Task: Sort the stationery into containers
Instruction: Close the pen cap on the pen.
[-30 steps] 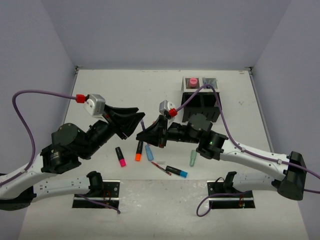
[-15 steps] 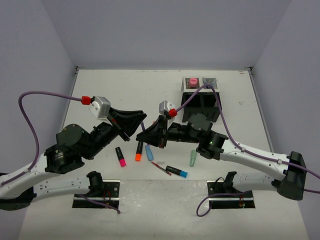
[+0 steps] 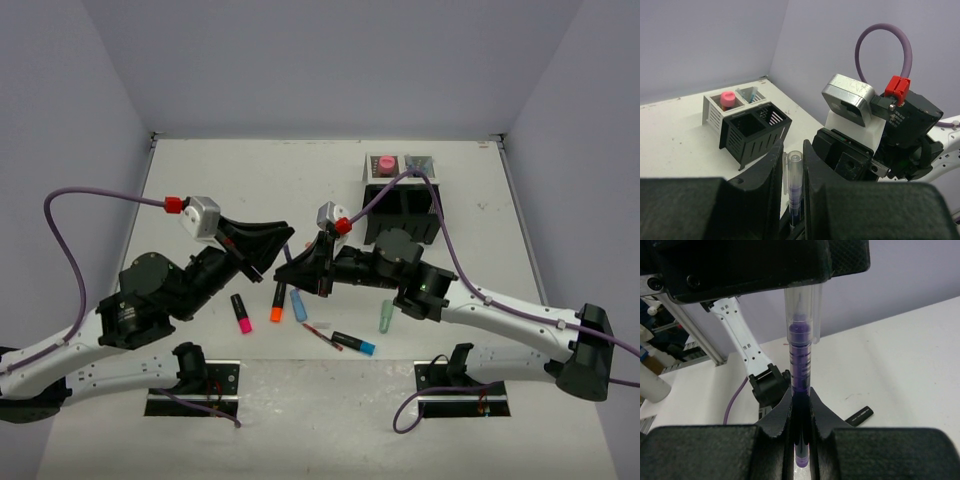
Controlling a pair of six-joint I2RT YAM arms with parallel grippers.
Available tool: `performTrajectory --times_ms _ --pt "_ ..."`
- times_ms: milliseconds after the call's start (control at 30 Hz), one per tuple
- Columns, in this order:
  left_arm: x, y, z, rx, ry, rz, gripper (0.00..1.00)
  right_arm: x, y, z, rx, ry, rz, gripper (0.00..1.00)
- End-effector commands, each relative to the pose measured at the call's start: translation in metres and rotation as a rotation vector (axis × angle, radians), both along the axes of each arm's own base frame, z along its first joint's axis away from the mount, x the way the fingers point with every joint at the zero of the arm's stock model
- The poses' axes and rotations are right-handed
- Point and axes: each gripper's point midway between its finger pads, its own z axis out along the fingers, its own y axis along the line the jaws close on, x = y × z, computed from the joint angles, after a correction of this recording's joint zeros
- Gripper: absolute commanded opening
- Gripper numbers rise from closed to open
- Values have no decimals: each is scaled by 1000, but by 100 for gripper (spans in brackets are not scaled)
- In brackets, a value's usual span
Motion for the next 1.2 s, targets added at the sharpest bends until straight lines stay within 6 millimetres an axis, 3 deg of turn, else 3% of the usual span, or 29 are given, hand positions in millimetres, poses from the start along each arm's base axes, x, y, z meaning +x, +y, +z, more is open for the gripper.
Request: performTrajectory --times_ms 0,133,267,367,433,500,533,633,700,767,867,1000,1167 --pt "-12 -24 -58 105 104 -100 0 31 -30 126 334 -92 -235 0" --pt "-12 -27 -80 89 135 -104 0 36 -34 169 428 -121 -264 0" --pt "-18 -32 -94 99 145 -145 0 35 -32 200 450 -181 -258 0" --pt "-22 -33 -104 117 154 -167 0 34 -32 217 443 -208 -255 0" --pt "-26 -30 -107 113 154 -179 0 33 -32 216 437 -203 -251 0" --pt "-24 -22 -104 98 148 -156 0 27 -24 195 395 -195 -200 0" --pt "-20 -13 -99 85 144 -114 0 17 -15 168 349 -197 -126 0" --pt "-14 12 -61 32 112 -40 0 -23 0 103 230 -228 139 0" --pt "-16 24 -46 46 88 -27 1 -43 1 77 179 -218 260 0" --pt "-19 32 -26 28 56 -34 15 -58 -3 56 149 -200 349 0" --pt "-28 38 1 -8 -1 -72 56 -62 -7 48 131 -182 363 0" --pt "-34 34 16 -18 -44 -109 91 -67 -8 43 99 -174 401 0" --pt "-51 19 31 -48 -104 -228 90 -92 -17 39 83 -153 559 0"
